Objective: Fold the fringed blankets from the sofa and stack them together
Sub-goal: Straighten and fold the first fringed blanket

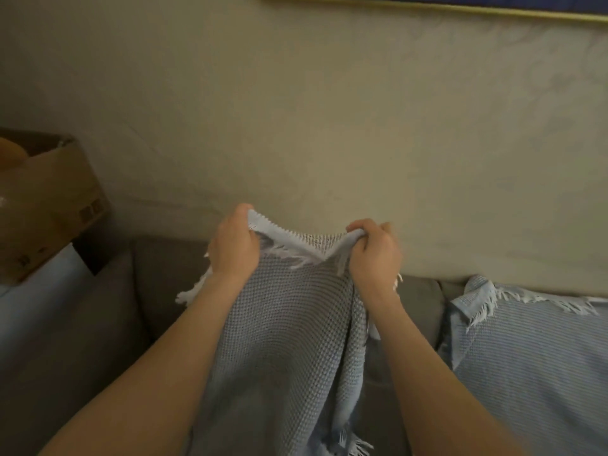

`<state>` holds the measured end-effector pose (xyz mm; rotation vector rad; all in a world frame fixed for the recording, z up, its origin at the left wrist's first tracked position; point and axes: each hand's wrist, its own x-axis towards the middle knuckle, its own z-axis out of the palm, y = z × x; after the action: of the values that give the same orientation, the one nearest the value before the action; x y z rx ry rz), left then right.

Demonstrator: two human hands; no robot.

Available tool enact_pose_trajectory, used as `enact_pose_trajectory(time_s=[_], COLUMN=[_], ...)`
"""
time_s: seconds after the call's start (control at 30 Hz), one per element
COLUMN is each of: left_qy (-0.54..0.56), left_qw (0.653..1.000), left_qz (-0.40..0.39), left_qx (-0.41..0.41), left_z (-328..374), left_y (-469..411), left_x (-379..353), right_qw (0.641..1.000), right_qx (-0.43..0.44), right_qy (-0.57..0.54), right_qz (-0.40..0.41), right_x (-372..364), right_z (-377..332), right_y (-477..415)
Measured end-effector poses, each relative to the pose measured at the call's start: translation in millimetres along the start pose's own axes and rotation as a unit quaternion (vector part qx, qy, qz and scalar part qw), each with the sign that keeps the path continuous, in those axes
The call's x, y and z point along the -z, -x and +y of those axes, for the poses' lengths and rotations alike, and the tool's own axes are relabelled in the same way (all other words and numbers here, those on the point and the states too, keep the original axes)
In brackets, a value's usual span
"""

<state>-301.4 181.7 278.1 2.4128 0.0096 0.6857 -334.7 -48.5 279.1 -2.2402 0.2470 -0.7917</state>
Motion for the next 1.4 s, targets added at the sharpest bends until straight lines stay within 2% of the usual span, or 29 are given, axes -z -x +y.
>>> enact_pose_trajectory(time_s=[0.13, 0.2, 0.3, 0.43, 0.5, 0.57, 0.6, 0.67, 0.73, 0.83, 0.9, 0.97, 1.03, 1.1, 1.13, 1.17, 1.2, 1.27, 1.33, 1.4], left_qy=[-0.019, -0.029, -0.018, -0.035, -0.028, 0.020, 0.035, 0.025, 0.018, 0.029, 0.022, 0.010, 0.000, 0.019, 0.050, 0.082, 0.108, 0.115, 0.087, 0.082], left_qw=[0.998, 0.997, 0.997, 0.998, 0.998, 0.998, 0.998, 0.997, 0.990, 0.953, 0.932, 0.913, 0.897, 0.892, 0.892, 0.891, 0.886, 0.868, 0.850, 0.845], left_qz=[0.023, 0.047, 0.054, 0.048, 0.050, 0.057, 0.052, 0.030, -0.014, -0.142, -0.229, -0.317, -0.377, -0.399, -0.401, -0.406, -0.423, -0.477, -0.519, -0.529], left_qx=[-0.049, -0.062, -0.044, -0.016, -0.010, 0.009, 0.028, 0.070, 0.140, 0.266, 0.279, 0.257, 0.231, 0.213, 0.202, 0.184, 0.157, 0.073, 0.012, -0.007], left_z=[30, 48, 71, 86, 80, 66, 60, 47, 34, 16, 6, 2, 2, 4, 6, 9, 11, 12, 11, 3], left_y=[-28, -40, -49, -54, -52, -45, -39, -23, -10, 4, 16, 32, 48, 60, 64, 67, 70, 74, 79, 86], left_x=[3, 6, 11, 16, 16, 13, 11, 8, 3, -11, -20, -30, -39, -45, -46, -44, -43, -40, -36, -38], right_qw=[0.995, 0.986, 0.963, 0.940, 0.950, 0.978, 0.986, 0.972, 0.937, 0.906, 0.899, 0.905, 0.940, 0.965, 0.975, 0.982, 0.981, 0.954, 0.918, 0.907], right_qx=[0.074, 0.144, 0.218, 0.255, 0.253, 0.194, 0.151, 0.042, -0.049, -0.111, -0.120, -0.113, -0.114, -0.118, -0.099, -0.065, -0.028, 0.010, 0.007, -0.013], right_qy=[-0.030, -0.015, -0.026, -0.072, -0.085, -0.072, -0.020, 0.101, 0.195, 0.271, 0.247, 0.174, 0.031, -0.112, -0.133, -0.123, -0.118, -0.134, -0.137, -0.107], right_qz=[0.052, 0.088, 0.155, 0.215, 0.161, 0.020, -0.061, -0.209, -0.286, -0.306, -0.342, -0.371, -0.320, -0.207, -0.149, -0.128, -0.149, -0.269, -0.371, -0.407], right_x=[2, 5, 10, 18, 19, 18, 15, 7, 2, 2, 1, -5, -11, -11, -9, -8, -9, -14, -15, -12], right_z=[-33, -50, -83, -117, -116, -102, -90, -62, -32, 3, 19, 28, 27, 19, 13, 10, 11, 18, 27, 36], right_y=[-35, -52, -79, -95, -93, -86, -82, -68, -47, -15, 2, 14, 25, 41, 49, 58, 68, 87, 99, 102])
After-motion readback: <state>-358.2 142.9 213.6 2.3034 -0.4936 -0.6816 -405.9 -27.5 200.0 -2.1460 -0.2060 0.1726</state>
